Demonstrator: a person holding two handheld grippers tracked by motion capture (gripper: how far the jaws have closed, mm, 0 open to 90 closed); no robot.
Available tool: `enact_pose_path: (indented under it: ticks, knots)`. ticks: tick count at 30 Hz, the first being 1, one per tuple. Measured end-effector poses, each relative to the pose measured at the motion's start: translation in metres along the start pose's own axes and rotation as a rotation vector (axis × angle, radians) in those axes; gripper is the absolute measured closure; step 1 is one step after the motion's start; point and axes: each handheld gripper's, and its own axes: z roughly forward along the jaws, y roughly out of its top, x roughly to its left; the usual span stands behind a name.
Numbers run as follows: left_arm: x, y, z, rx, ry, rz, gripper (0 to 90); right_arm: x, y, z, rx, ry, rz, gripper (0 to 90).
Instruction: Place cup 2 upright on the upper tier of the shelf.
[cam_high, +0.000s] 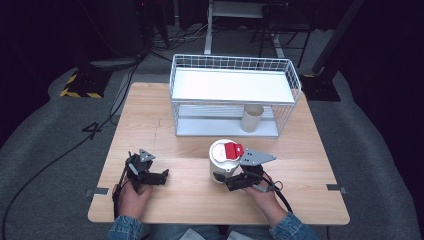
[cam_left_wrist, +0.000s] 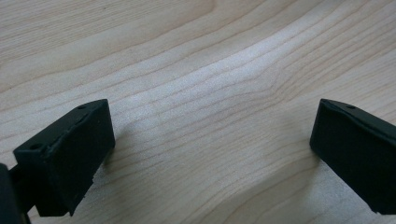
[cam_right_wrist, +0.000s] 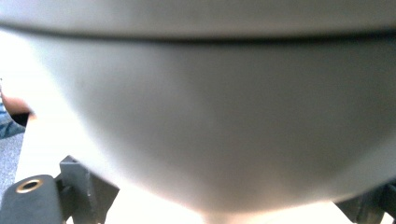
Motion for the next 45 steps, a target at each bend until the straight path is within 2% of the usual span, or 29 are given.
enact_pose_path:
  ticks: [10,24,37,45]
  knots:
    - [0.000,0.000,0.000,0.000,0.001,0.000,0.4,-0.004,0.024,-0.014,-0.019,0.002,0.000,11.5]
    - [0.000,0.000,0.000,0.000,0.000,0.000,0.4,-0.007,0.052,-0.026,-0.015,-0.004,-0.016,11.5]
    - [0.000,0.000,0.000,0.000,0.000,0.000,0.4,-0.023,0.076,-0.035,-0.010,-0.028,-0.009,11.5]
    - [0.000,0.000,0.000,0.001,0.000,0.001,0.4,-0.032,0.095,-0.041,-0.004,-0.061,-0.033,11.5]
